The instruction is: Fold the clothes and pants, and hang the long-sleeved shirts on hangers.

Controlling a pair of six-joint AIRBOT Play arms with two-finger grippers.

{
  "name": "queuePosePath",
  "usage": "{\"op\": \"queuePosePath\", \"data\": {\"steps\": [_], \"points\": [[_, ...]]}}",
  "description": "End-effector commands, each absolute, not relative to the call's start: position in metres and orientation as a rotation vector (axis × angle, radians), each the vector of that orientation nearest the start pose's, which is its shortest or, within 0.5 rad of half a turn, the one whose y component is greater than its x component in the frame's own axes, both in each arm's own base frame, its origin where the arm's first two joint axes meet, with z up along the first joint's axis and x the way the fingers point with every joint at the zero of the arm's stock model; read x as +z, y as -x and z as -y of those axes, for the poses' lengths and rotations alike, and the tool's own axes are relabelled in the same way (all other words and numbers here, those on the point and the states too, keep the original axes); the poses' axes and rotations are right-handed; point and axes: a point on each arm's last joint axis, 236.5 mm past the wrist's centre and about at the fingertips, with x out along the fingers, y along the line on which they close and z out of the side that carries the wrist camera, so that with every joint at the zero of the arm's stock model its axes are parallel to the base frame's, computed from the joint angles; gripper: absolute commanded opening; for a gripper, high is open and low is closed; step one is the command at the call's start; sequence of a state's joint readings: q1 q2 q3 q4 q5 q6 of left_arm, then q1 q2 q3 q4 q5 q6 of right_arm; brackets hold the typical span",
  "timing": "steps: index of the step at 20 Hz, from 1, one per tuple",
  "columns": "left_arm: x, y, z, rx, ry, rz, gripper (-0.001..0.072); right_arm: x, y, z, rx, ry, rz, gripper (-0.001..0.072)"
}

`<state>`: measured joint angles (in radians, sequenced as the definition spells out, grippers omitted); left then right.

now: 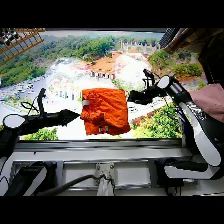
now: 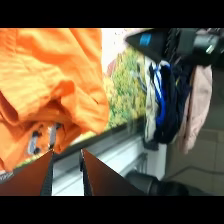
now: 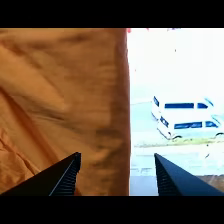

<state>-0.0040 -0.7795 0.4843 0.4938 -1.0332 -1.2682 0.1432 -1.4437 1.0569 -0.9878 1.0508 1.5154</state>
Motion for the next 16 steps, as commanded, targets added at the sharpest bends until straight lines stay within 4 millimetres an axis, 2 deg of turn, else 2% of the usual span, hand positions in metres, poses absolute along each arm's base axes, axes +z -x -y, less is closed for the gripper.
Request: {"op": "queuePosePath", "data": {"steps": [1, 4, 7, 10, 11, 12, 14, 15, 16], "points": [[0.038, -0.271, 0.174, -0.556, 0.789, -1.037, 0.0180, -0.069, -0.356, -0.172, 0.375, -0.574, -1.402, 0.0544], [0.048, -0.282, 0.170, -0.560, 0.718, -1.019, 0.0180, -0.076, -0.358, -0.187, 0.405, -0.664, -1.401, 0.0544], [0.070, -0.300, 0.168, -0.578, 0.669, -0.983, 0.0180, -0.086, -0.360, -0.201, 0.404, -0.710, -1.411, 0.0544], [0.086, -0.311, 0.169, -0.593, 0.656, -0.954, 0.0180, -0.100, -0.351, -0.221, 0.416, -0.707, -1.448, 0.0543], [0.088, -0.312, 0.169, -0.594, 0.656, -0.951, 0.0180, -0.103, -0.349, -0.229, 0.421, -0.703, -1.450, 0.0520], [0.088, -0.312, 0.169, -0.595, 0.657, -0.951, 0.0179, -0.104, -0.350, -0.235, 0.422, -0.692, -1.438, 0.0423], [0.087, -0.311, 0.170, -0.599, 0.656, -0.957, 0.0180, -0.104, -0.351, -0.241, 0.424, -0.678, -1.423, 0.0091], [0.087, -0.310, 0.170, -0.601, 0.655, -0.960, 0.0180, -0.103, -0.352, -0.241, 0.417, -0.686, -1.423, 0.0024], [0.086, -0.309, 0.170, -0.602, 0.650, -0.965, 0.0180, -0.101, -0.354, -0.238, 0.408, -0.690, -1.419, 0.0024]]}}
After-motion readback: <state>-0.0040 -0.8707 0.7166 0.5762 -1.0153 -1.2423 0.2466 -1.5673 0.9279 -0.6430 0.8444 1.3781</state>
